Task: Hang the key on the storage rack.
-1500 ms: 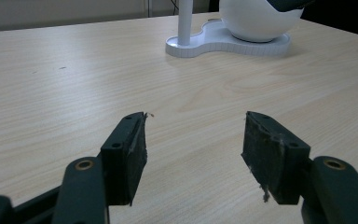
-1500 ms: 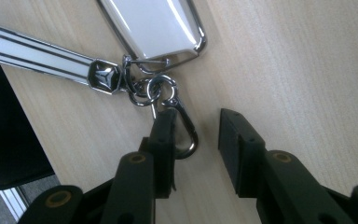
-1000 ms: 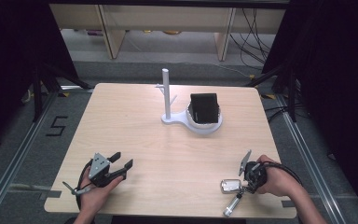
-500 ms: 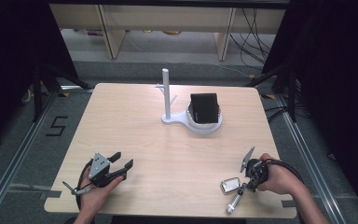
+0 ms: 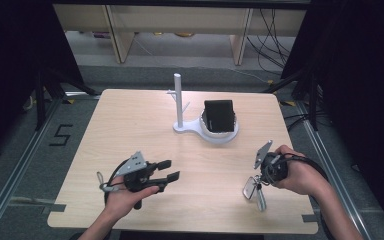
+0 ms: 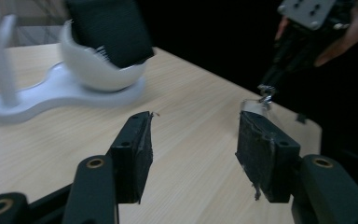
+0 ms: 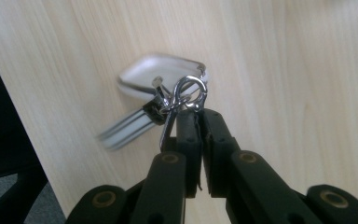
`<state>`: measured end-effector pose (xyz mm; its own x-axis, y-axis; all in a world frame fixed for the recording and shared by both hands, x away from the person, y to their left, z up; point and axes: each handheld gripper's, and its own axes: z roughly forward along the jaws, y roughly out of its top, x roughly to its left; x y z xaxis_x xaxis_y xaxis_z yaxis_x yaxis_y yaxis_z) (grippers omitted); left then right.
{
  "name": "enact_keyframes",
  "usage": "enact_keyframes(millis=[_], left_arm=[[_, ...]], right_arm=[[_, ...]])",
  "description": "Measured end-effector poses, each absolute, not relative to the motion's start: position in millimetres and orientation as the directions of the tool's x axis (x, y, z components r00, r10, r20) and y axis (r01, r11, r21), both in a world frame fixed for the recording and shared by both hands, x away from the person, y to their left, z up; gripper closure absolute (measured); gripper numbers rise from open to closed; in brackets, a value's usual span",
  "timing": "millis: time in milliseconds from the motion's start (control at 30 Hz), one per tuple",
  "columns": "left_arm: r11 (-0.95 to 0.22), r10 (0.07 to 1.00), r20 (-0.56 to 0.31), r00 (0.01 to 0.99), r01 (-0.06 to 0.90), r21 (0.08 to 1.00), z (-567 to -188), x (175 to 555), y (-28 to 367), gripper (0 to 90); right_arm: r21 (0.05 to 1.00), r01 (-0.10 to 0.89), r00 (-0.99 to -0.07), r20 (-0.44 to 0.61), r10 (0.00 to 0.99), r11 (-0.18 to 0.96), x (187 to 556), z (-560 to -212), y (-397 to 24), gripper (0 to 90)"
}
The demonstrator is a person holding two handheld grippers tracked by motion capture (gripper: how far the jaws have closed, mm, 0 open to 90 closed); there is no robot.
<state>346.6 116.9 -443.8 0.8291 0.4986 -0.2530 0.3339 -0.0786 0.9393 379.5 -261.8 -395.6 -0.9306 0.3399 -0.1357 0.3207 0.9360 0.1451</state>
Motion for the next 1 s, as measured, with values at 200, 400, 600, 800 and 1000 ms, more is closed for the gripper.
enact_keyframes(millis=[200, 400, 600, 800, 1000], left_arm=[[-0.101, 0.395, -0.291, 0.872, 0.356, 0.929, -428, 367, 79, 45.9], [-0.183, 0.357, -0.253, 0.899, 0.333, 0.925, -419, 383, 46, 47.1], [-0.213, 0.312, -0.290, 0.905, 0.364, 0.906, -421, 392, 33, 49.9], [-0.232, 0.281, -0.340, 0.897, 0.407, 0.883, -424, 396, 24, 52.6], [-0.259, 0.275, -0.352, 0.895, 0.421, 0.869, -427, 398, 23, 53.4]], right_arm=[[0.114, 0.222, -0.951, -0.193, 0.240, 0.968, 388, -380, -237, 87.5], [0.150, 0.159, -0.962, -0.199, 0.188, 0.976, 390, -364, -205, 87.5], [0.174, 0.109, -0.970, -0.197, 0.143, 0.979, 390, -360, -187, 87.5], [0.184, 0.069, -0.976, -0.192, 0.105, 0.980, 393, -358, -173, 87.5], [0.198, 0.062, -0.976, -0.192, 0.100, 0.978, 392, -359, -167, 87.5]])
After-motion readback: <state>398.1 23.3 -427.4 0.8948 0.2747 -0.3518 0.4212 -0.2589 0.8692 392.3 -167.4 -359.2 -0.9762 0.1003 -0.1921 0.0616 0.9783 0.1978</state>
